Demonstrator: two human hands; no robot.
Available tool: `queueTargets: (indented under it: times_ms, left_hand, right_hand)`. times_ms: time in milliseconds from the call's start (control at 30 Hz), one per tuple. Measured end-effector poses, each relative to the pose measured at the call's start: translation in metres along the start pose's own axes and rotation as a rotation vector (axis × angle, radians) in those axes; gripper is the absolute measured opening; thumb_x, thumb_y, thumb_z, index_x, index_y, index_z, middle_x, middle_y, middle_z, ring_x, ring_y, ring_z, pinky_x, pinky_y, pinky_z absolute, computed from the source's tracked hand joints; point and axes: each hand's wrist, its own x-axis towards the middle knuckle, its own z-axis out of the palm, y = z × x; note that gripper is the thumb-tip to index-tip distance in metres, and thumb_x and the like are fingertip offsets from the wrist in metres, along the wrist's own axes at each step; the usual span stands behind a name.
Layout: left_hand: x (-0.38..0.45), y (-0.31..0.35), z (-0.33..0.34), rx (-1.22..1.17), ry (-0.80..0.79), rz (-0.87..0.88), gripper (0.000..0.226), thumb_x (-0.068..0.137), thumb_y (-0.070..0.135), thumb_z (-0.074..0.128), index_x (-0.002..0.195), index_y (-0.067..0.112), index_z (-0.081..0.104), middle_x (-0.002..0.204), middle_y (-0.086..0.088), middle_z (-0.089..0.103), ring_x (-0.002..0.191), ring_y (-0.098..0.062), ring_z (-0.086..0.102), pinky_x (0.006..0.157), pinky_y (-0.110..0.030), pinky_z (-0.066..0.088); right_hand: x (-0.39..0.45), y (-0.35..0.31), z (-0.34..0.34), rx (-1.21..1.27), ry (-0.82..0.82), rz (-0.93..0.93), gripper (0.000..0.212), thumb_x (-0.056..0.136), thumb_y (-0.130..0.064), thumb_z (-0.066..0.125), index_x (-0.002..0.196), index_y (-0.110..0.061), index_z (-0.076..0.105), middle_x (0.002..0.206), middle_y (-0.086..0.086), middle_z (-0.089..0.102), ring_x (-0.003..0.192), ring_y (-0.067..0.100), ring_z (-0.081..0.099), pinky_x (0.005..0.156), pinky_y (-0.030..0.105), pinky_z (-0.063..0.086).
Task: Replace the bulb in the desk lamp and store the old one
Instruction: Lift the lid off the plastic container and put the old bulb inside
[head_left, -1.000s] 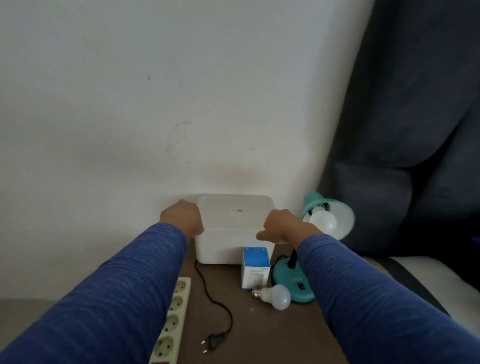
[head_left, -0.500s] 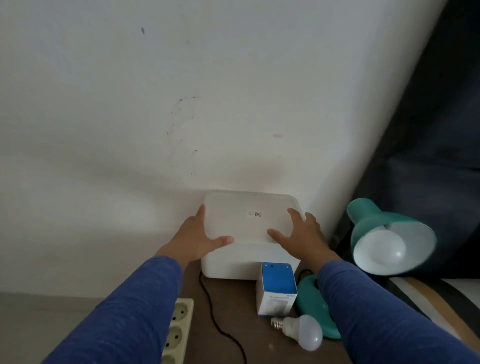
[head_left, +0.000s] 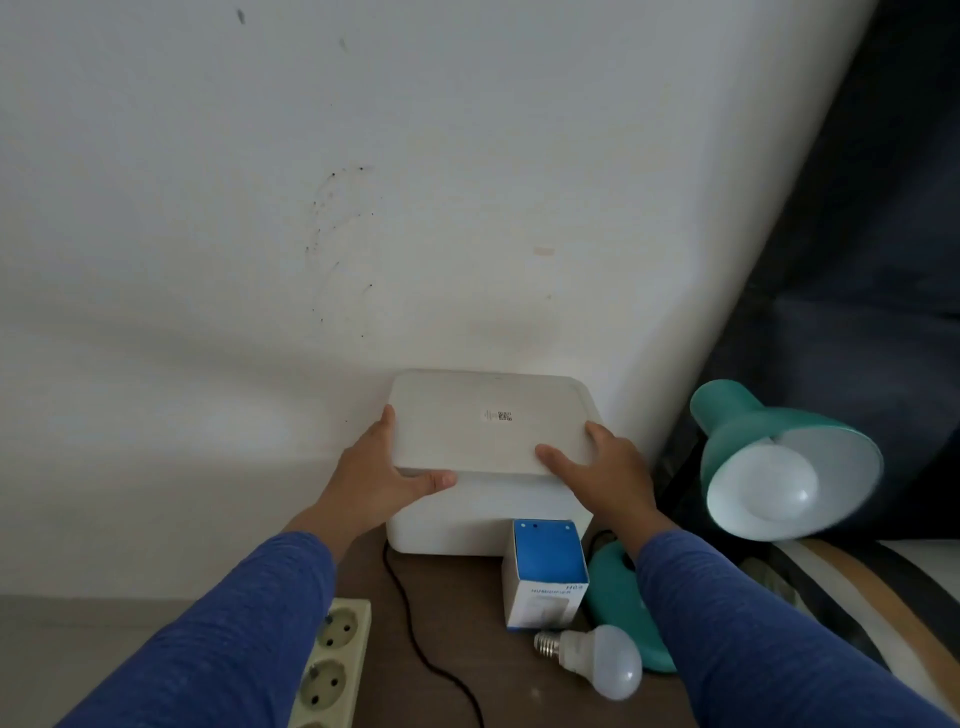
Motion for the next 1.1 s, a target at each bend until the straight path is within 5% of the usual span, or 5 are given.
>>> queueTargets:
  times_ms: [400,733,1000,1100]
  left_hand:
    - [-0.015,0.018,-0.017,-0.027,0.096,0.047,0.120,0.064,0.049,0.079,0.150,0.017,0.001,0.155,-0.003,0.023,0.141,-0.022,0.026,0.114,-0.035,0.027]
    - [-0.126,0.003,-0.011,-0.086,0.128,-0.063,0.129,0.062,0.047,0.081,0.149,0.017,-0.009,0.151,-0.006,0.032,0.135,-0.025,0.036,0.108,-0.035,0.034]
    - [-0.236,-0.010,0.028,-0.073,0.104,-0.030,0.099,0.058,0.047,0.083,0.135,0.019,0.027,0.120,0.003,0.049,0.112,-0.019,0.049,0.085,-0.029,0.043]
    - [-0.275,-0.014,0.048,-0.154,0.077,-0.032,0.093,0.061,0.034,0.085,0.135,0.020,0.030,0.122,0.005,0.048,0.109,-0.010,0.045,0.088,-0.028,0.041]
  right_hand:
    - [-0.015,-0.018,-0.020,0.077,0.088,-0.055,0.084,0.080,-0.058,0.058,0.146,-0.018,0.026,0.144,0.009,0.035,0.129,0.025,0.041,0.102,0.036,0.038]
    - [-0.119,0.001,-0.013,0.118,0.064,-0.050,0.083,0.079,-0.055,0.061,0.145,-0.016,0.028,0.143,0.011,0.037,0.132,0.024,0.037,0.107,0.035,0.033]
    - [-0.232,0.058,-0.013,0.091,0.034,0.003,0.081,0.081,-0.053,0.061,0.145,-0.017,0.026,0.145,0.011,0.036,0.131,0.026,0.037,0.106,0.036,0.033]
    - [-0.269,0.080,-0.010,0.095,-0.002,0.038,0.082,0.082,-0.054,0.060,0.146,-0.020,0.022,0.148,0.009,0.031,0.134,0.025,0.034,0.108,0.037,0.030]
